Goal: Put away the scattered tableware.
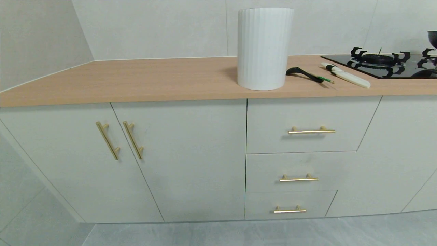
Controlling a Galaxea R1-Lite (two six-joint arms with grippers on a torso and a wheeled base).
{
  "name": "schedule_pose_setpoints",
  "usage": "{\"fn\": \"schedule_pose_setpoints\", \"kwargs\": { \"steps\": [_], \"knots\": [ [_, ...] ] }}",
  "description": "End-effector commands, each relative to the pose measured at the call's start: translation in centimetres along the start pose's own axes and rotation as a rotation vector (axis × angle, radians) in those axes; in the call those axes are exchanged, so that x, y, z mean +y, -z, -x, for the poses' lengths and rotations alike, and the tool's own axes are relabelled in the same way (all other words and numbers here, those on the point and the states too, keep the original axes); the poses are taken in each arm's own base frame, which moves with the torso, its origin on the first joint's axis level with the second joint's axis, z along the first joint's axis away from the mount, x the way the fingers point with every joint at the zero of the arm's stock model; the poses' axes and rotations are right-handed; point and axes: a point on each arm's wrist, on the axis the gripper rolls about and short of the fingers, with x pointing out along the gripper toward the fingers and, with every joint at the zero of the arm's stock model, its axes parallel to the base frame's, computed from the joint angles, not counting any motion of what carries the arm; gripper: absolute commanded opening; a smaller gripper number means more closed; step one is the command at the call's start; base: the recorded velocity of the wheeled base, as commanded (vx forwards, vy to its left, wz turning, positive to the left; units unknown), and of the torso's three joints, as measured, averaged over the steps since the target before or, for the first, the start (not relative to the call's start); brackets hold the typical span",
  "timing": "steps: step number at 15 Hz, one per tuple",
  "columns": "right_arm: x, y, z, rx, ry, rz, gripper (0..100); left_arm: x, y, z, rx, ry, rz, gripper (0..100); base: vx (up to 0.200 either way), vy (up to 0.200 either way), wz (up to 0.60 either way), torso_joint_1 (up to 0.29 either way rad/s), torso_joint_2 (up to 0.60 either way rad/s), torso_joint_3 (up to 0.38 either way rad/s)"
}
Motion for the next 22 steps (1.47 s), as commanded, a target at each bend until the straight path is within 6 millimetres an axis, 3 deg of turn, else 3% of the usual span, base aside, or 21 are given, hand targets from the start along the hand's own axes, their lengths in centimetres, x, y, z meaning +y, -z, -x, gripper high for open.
{"fn": "schedule_pose_setpoints", "kwargs": {
  "steps": [1,14,16,22],
  "knots": [
    [0.0,0.0,0.0,0.001,-0.001,0.000,100,0.0,0.0,0.0,0.000,-0.002,0.002,100,0.000,0.000,0.00,0.000,0.00,0.000],
    [0.0,-0.2,0.0,-0.013,-0.004,0.010,100,0.0,0.0,0.0,0.000,-0.001,0.000,100,0.000,0.000,0.00,0.000,0.00,0.000],
    [0.1,-3.5,0.9,-0.114,-0.026,0.002,100,0.0,0.0,0.0,0.000,-0.001,-0.001,100,0.000,0.000,0.00,0.000,0.00,0.000],
    [0.3,-4.5,-2.9,0.206,-0.126,-0.006,100,0.0,0.0,0.0,0.000,-0.001,0.000,100,0.000,0.000,0.00,0.000,0.00,0.000]
  ]
}}
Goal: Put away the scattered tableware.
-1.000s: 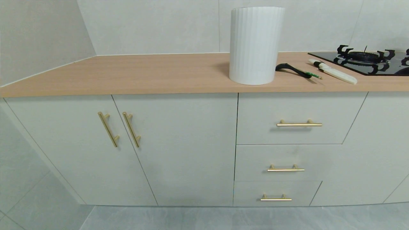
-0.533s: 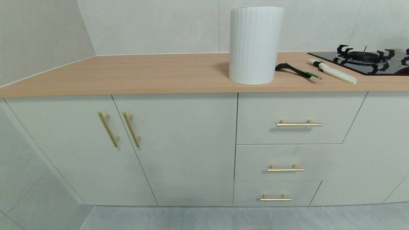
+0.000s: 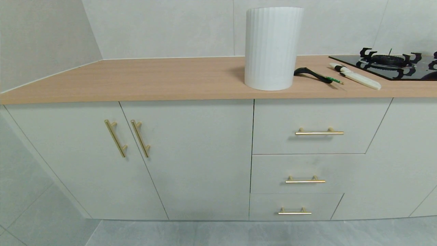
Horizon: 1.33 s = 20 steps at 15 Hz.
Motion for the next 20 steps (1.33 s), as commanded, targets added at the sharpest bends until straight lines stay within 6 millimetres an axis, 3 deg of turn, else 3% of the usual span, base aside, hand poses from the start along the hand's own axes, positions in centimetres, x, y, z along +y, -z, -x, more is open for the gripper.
{"fn": "schedule_pose_setpoints", "kwargs": {
  "steps": [1,4,9,15,20],
  "knots": [
    [-0.1,-0.8,-2.6,0.192,-0.039,-0.020,100,0.0,0.0,0.0,0.000,0.000,0.000,100,0.000,0.000,0.00,0.000,0.00,0.000],
    [-0.3,-1.5,-4.6,0.318,-0.064,-0.037,100,0.0,0.0,0.0,0.000,0.000,0.000,100,0.000,0.000,0.00,0.000,0.00,0.000],
    [-0.6,-2.7,-11.3,0.482,-0.086,-0.049,100,0.0,0.0,0.0,0.000,0.000,-0.001,100,0.000,0.000,0.00,0.000,0.00,0.000],
    [-0.7,-0.5,-20.5,0.561,-0.101,-0.046,100,0.0,0.0,0.0,0.000,0.000,-0.001,100,0.000,0.000,0.00,0.000,0.00,0.000],
    [0.5,0.3,-27.8,0.571,-0.151,-0.023,100,0.0,0.0,0.0,0.000,0.000,0.000,100,0.000,0.000,0.00,0.000,0.00,0.000]
  ]
}}
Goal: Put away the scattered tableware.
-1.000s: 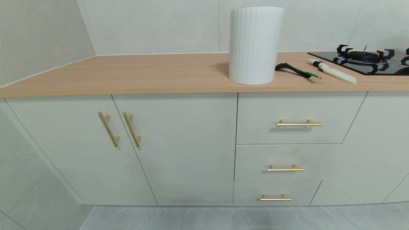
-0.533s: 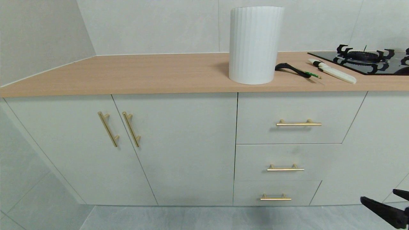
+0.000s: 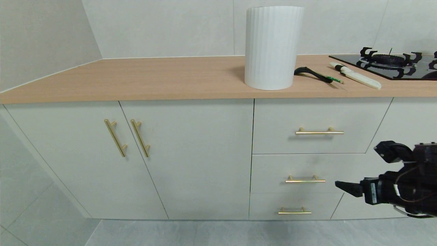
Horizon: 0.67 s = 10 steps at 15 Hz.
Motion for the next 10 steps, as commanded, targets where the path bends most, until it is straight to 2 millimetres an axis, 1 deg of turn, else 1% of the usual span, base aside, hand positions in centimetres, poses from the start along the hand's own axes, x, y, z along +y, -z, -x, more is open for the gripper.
{"fn": "schedule_pose_setpoints", "kwargs": {
  "steps": [1,3,4,5,6,7,8,9,10],
  "knots": [
    [0.2,-0.8,-5.8,0.068,-0.028,0.010,100,0.0,0.0,0.0,0.000,0.000,0.000,100,0.000,0.000,0.00,0.000,0.00,0.000],
    [0.0,-1.7,-8.9,0.067,-0.021,0.015,100,0.0,0.0,0.0,0.000,-0.001,0.000,100,0.000,0.000,0.00,0.000,0.00,0.000],
    [-0.1,-1.8,-10.0,0.072,-0.010,0.016,100,0.0,0.0,0.0,0.000,0.000,0.000,100,0.000,0.000,0.00,0.000,0.00,0.000],
    [-0.1,-1.8,-10.4,0.075,-0.007,0.015,100,0.0,0.0,0.0,0.000,0.000,0.000,100,0.000,0.000,0.00,0.000,0.00,0.000],
    [0.1,-1.3,-11.9,0.099,-0.014,0.022,100,0.0,0.0,0.0,0.000,-0.001,0.001,100,0.000,0.000,0.00,0.000,0.00,0.000],
    [0.1,-1.3,-11.9,0.099,-0.014,0.022,100,0.0,0.0,0.0,0.000,-0.001,0.001,100,0.000,0.000,0.00,0.000,0.00,0.000],
    [0.1,-0.4,-13.3,0.128,0.016,0.021,100,0.0,0.0,0.0,0.000,-0.001,0.001,100,0.000,0.000,0.00,0.000,0.00,0.000],
    [-0.1,0.1,-13.9,0.147,0.031,0.020,100,0.0,0.0,0.0,0.000,0.000,0.001,100,0.000,0.000,0.00,0.000,0.00,0.000],
    [-0.1,0.3,-14.0,0.150,0.033,0.021,100,0.0,0.0,0.0,0.000,-0.001,0.000,100,0.000,0.000,0.00,0.000,0.00,0.000]
  ]
}}
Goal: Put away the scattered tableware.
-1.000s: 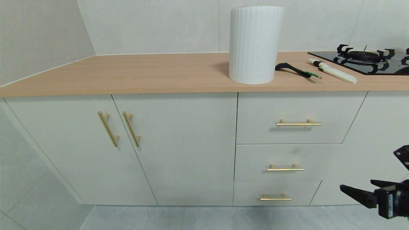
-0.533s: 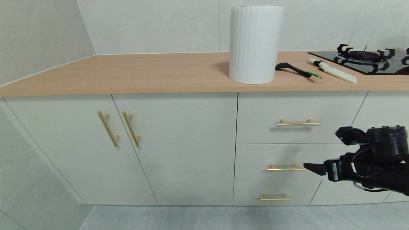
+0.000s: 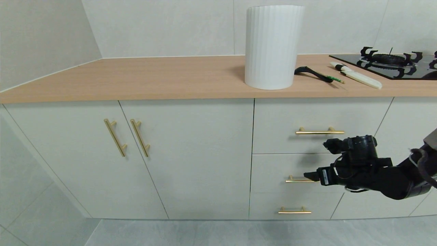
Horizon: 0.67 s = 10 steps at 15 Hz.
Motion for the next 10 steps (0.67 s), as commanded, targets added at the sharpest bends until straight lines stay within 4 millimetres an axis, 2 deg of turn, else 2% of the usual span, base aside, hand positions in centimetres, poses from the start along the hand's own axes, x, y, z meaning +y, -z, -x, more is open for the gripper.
{"fn": "schedule_pose_setpoints", "kwargs": {
  "steps": [1,6,10],
  "knots": [
    [-0.1,1.6,-1.8,0.057,0.005,-0.005,100,0.0,0.0,0.0,0.001,0.000,0.001,100,0.000,0.000,0.00,0.000,0.00,0.000],
    [-0.4,3.2,-3.7,0.060,0.079,-0.010,100,0.0,0.0,0.0,0.001,-0.001,0.000,100,0.000,0.000,0.00,0.000,0.00,0.000],
    [-0.6,3.5,-5.2,-0.005,0.098,-0.069,100,0.0,0.0,0.0,0.001,0.000,0.001,100,0.000,0.000,0.00,0.000,0.00,0.000]
  ]
}}
